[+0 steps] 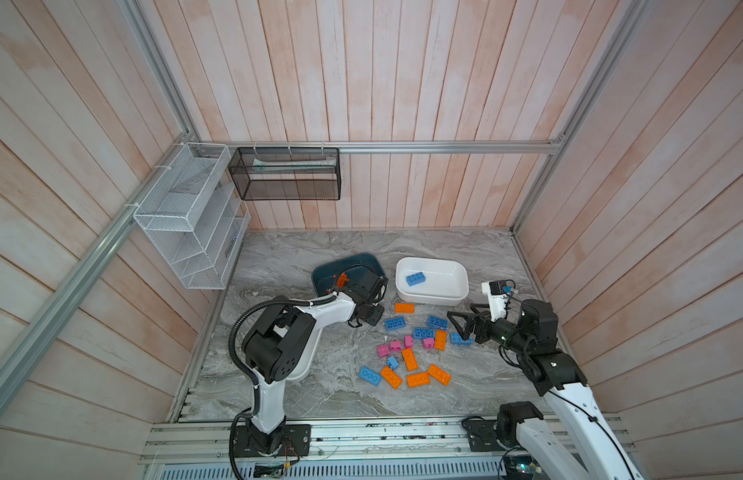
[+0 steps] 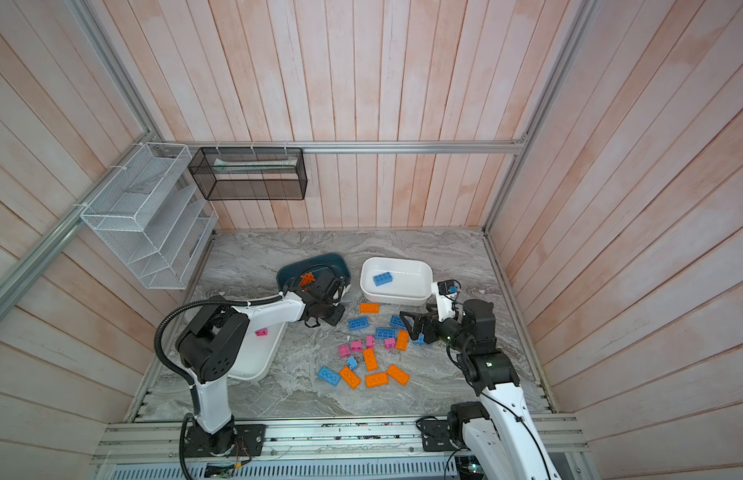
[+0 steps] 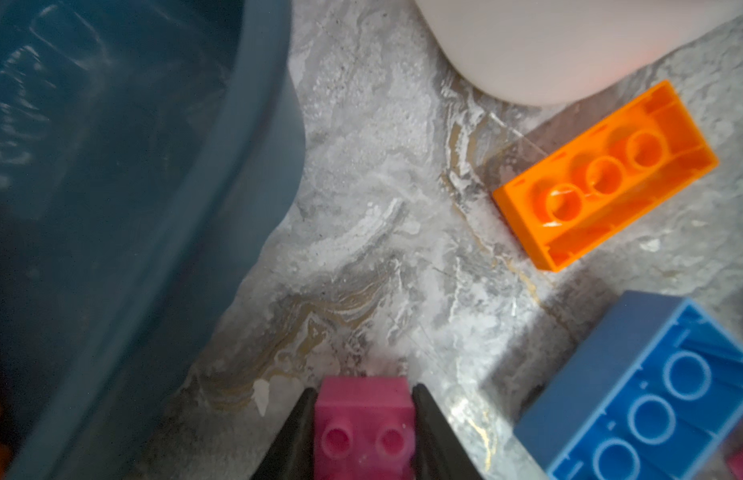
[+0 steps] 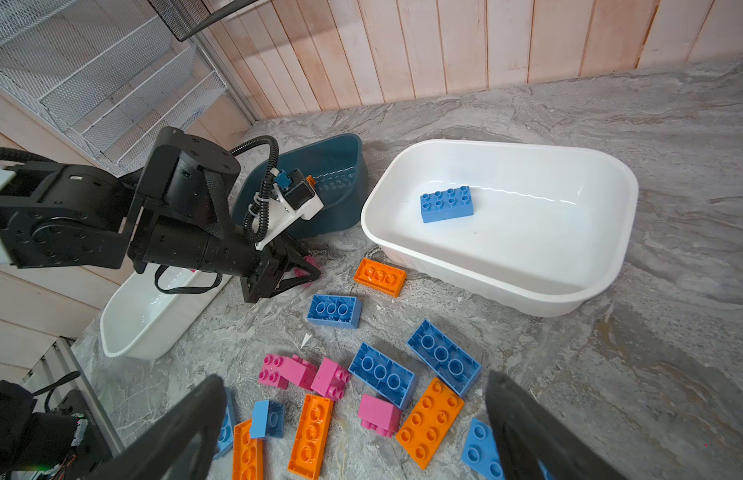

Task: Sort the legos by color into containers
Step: 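Reach the left gripper to a pink 2x2 brick beside the teal bin and grasp it, then carry the pink brick with the left gripper into the small white bin and release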

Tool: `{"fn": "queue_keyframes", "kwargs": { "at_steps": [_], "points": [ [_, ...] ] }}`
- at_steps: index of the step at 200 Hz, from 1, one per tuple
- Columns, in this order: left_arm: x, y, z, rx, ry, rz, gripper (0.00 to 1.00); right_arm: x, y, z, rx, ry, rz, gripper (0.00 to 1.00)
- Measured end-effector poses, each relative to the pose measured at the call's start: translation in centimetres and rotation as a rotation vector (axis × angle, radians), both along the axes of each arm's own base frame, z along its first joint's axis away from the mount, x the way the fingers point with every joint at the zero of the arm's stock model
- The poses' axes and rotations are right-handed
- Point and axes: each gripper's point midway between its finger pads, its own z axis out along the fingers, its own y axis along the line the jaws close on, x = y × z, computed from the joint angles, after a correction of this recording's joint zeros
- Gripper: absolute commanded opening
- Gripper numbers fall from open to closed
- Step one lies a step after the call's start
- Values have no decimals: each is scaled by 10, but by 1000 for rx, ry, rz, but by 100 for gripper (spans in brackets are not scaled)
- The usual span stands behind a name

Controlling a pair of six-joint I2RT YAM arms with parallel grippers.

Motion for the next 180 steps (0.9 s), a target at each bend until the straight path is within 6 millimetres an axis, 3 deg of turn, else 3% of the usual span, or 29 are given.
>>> {"fn": "queue_keyframes", "kwargs": {
  "at_steps": [28,48,82,89,107,126,143,165,180],
  "points": [
    [-7,3,5,8,16,-3,32,0,0,0,1,1,-1,98],
    [-14,4,23,4,16,-7,32,0,0,0,4,4,-2,98],
    [-24,5,93,-79,-48,6,35,1,0,-1,5,11,-2,98],
    [-28,9,116,-106,-73,21,35,1,0,-1,6,12,-1,98],
    [-37,23,151,-143,-112,63,36,1,1,-2,10,17,3,98],
    [-47,56,179,-170,-153,149,36,2,3,-1,15,21,11,98],
    [-54,99,187,-173,-173,260,37,2,4,1,21,21,19,98],
    [-58,151,173,-153,-163,406,37,3,6,2,27,19,30,98],
    [-60,186,147,-116,-122,514,38,3,7,2,30,20,36,98]
  ]
}}
